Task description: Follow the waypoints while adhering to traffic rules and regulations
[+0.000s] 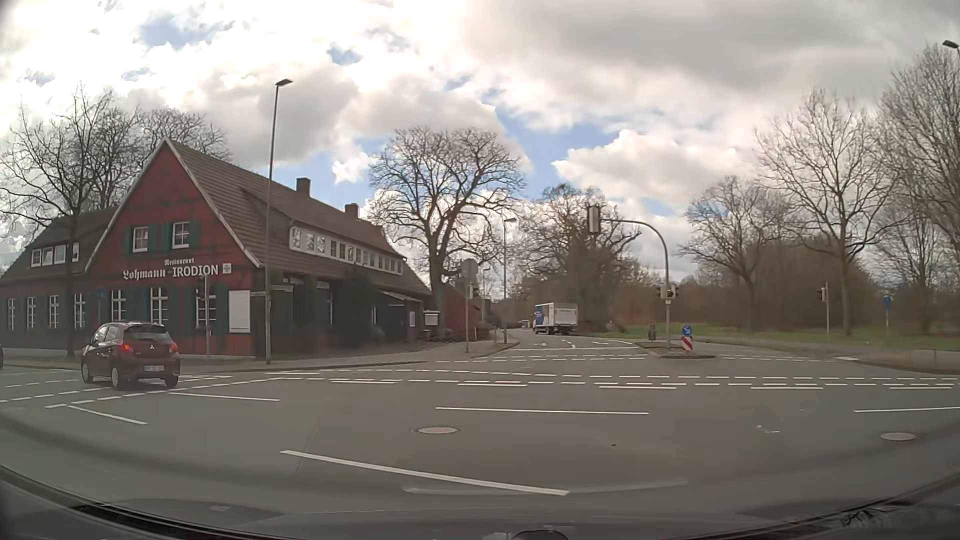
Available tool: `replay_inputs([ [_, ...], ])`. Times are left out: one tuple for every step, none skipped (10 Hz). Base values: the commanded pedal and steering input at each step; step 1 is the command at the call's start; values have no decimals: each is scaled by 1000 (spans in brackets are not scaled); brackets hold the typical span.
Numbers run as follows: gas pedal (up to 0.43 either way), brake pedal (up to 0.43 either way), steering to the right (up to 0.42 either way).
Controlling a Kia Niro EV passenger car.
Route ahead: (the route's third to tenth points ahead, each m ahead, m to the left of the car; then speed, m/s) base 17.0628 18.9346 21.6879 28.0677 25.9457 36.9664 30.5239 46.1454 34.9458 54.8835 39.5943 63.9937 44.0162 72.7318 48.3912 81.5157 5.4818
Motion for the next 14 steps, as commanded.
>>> replay_inputs([
  [209,0,-280],
  [197,0,-283],
  [189,0,-283],
  [189,0,-285],
  [177,0,-286],
  [177,0,-290],
  [177,0,-292],
  [177,0,-292],
  [177,0,-293],
  [177,0,-293],
  [177,0,-293],
  [177,0,-293],
  [177,0,-293],
  [177,0,-293],
])
